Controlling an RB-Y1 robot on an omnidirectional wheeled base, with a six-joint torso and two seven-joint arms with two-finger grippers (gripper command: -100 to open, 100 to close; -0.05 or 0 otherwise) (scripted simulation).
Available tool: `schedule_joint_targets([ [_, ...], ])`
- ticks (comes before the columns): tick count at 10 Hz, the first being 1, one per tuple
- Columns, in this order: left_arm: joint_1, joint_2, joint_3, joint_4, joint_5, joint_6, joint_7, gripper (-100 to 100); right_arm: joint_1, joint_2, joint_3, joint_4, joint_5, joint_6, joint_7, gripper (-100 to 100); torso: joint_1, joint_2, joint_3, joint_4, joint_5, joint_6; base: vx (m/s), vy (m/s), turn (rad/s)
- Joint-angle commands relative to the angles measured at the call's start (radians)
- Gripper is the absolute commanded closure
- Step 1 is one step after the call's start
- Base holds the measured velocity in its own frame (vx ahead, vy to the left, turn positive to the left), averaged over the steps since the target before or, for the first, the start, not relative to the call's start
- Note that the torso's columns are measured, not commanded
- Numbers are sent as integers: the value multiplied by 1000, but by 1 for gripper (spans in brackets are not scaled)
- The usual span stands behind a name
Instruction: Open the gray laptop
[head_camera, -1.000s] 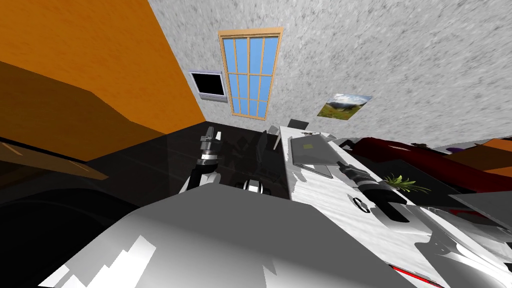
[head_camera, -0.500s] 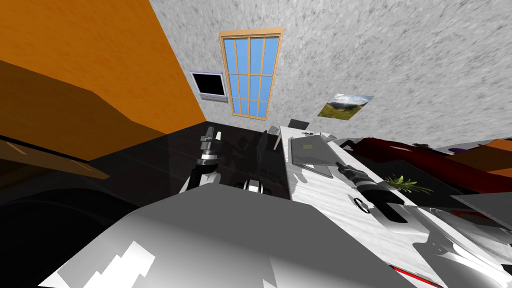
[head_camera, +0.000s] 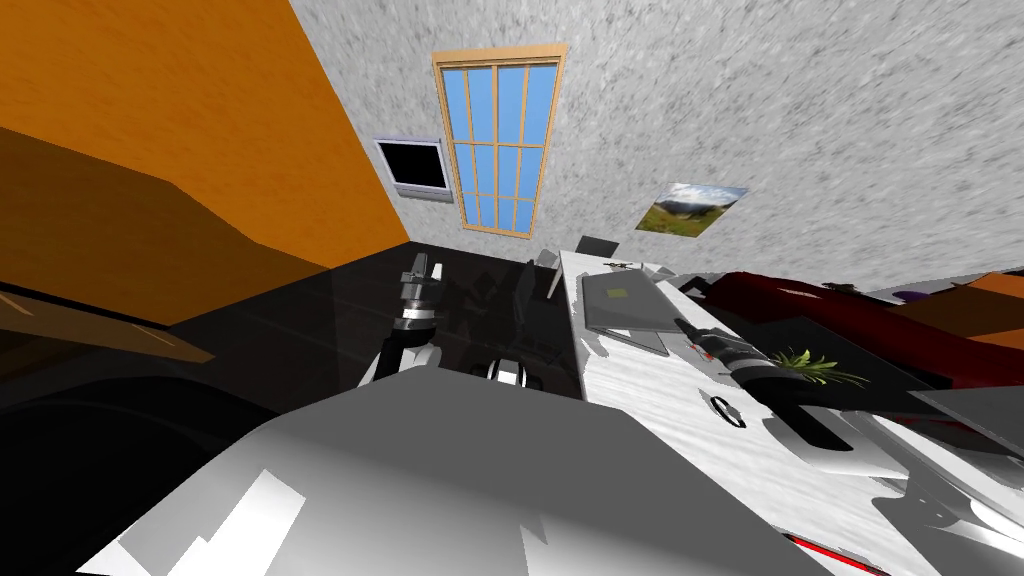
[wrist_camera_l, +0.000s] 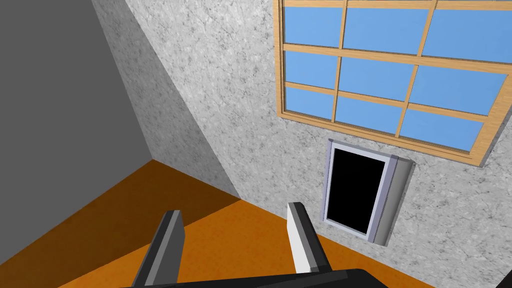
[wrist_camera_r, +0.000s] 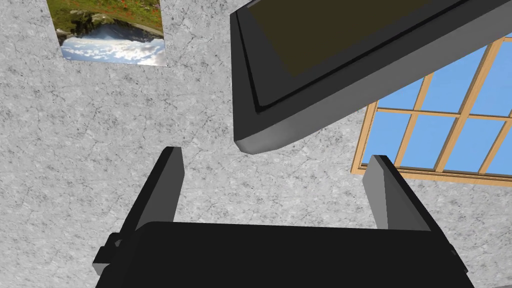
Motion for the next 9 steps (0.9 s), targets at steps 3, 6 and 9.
schedule_joint_targets([
  [3,0,0,0,0,0,0,0,0,26,-65,-11,-21,-18,10,-51,-100,-1,-1,-1,0,0,0,13,22,-34],
  [6,0,0,0,0,0,0,0,0,27,-67,-11,-22,-19,12,-55,0,-1,-1,0,0,0,0,0,0,0],
  [9,0,0,0,0,0,0,0,0,27,-67,-11,-22,-19,12,-55,0,0,-1,-1,0,0,0,0,0,0],
])
